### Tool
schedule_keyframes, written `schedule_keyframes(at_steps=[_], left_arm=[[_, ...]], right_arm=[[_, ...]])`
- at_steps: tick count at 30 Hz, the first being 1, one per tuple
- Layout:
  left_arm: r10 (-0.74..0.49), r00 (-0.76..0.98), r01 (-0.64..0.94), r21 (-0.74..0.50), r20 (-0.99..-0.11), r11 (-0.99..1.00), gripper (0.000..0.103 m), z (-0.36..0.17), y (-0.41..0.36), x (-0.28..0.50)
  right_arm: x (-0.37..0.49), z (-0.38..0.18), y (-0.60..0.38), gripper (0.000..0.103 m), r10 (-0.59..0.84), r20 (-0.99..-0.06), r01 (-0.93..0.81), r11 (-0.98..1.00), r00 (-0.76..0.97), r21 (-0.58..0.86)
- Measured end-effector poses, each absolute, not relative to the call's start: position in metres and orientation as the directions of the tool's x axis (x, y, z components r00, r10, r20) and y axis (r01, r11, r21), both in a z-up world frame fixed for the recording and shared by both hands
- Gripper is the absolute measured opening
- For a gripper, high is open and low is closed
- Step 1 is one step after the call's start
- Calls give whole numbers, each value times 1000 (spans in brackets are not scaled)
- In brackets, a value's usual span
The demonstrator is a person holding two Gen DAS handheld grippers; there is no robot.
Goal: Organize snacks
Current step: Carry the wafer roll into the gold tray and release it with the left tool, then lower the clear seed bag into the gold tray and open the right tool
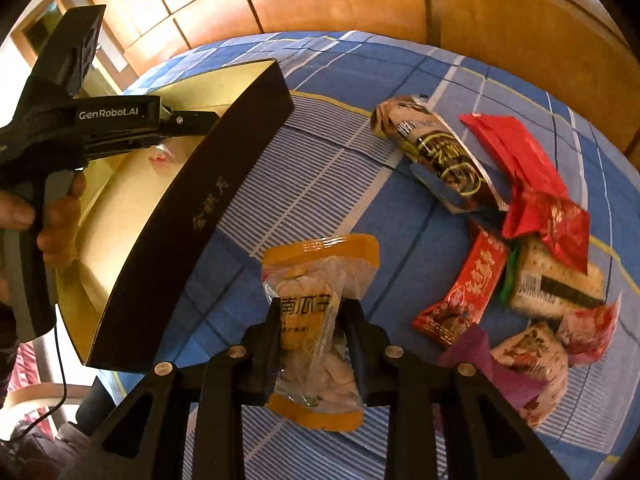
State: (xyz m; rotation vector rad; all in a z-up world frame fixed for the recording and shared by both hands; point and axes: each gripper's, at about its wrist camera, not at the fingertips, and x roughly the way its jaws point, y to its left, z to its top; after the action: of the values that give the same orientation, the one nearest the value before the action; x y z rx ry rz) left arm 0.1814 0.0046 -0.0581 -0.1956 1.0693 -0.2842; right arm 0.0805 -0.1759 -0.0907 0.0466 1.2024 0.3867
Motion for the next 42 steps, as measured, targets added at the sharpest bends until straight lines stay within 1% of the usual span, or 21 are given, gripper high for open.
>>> schedule_keyframes(at_steps=[6, 10, 16, 20, 25, 27, 35, 42], left_arm=[[-296, 490, 131, -267, -820, 955, 33, -48, 12, 166], [-232, 534, 115, -202, -813, 973, 34, -39, 22, 137], [-141, 591, 57, -132, -794, 990, 41, -27, 42, 87], [-107, 626, 23, -119, -772, 993, 48, -18, 57, 63], [-96, 650, 8, -119, -754, 993, 50, -10, 68, 43], [-94, 653, 3, -122, -752, 993, 53, -9, 71, 38], [-88, 649, -16, -129, -756, 991, 54, -13, 80, 30], [-83, 644, -39, -141, -760, 989, 54, -17, 89, 28]], right_arm=[[74, -91, -174, 31, 314, -893, -261, 936, 322, 235], [66, -91, -173, 31, 302, -887, -264, 940, 350, 216], [61, -91, -170, 31, 276, -883, -247, 950, 379, 191], [61, -89, -169, 30, 256, -881, -224, 958, 398, 177], [57, -84, -166, 30, 228, -880, -196, 968, 416, 158], [56, -82, -165, 29, 218, -881, -185, 971, 420, 152], [52, -57, -165, 29, 214, -857, -172, 974, 469, 148], [48, -13, -139, 29, 278, -797, -246, 955, 536, 167]])
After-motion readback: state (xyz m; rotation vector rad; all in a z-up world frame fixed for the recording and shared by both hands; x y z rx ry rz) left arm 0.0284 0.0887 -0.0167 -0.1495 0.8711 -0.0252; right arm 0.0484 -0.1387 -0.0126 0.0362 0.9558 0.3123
